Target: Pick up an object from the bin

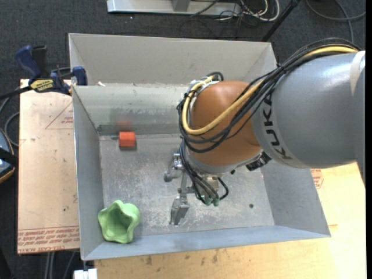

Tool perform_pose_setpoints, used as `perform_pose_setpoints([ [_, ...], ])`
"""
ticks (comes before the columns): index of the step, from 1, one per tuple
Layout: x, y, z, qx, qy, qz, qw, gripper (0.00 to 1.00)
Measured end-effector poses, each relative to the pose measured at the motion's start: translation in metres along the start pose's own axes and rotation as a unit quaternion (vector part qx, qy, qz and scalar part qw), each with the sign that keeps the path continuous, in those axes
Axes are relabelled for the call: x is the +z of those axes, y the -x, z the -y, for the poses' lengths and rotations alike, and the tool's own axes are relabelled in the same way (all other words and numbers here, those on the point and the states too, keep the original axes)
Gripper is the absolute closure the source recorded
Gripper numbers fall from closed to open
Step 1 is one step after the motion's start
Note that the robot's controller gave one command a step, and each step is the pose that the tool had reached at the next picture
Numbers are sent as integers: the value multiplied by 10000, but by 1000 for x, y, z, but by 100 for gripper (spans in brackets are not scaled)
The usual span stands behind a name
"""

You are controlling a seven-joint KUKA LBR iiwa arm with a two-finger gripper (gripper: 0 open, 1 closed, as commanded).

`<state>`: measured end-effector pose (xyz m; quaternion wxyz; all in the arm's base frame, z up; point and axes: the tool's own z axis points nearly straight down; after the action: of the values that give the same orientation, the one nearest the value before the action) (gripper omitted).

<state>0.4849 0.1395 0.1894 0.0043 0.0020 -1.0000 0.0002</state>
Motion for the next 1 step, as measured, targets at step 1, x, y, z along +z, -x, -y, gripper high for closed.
perform_pose_setpoints([
  [1,108,18,-69,-1001,3,17,9950,0],
])
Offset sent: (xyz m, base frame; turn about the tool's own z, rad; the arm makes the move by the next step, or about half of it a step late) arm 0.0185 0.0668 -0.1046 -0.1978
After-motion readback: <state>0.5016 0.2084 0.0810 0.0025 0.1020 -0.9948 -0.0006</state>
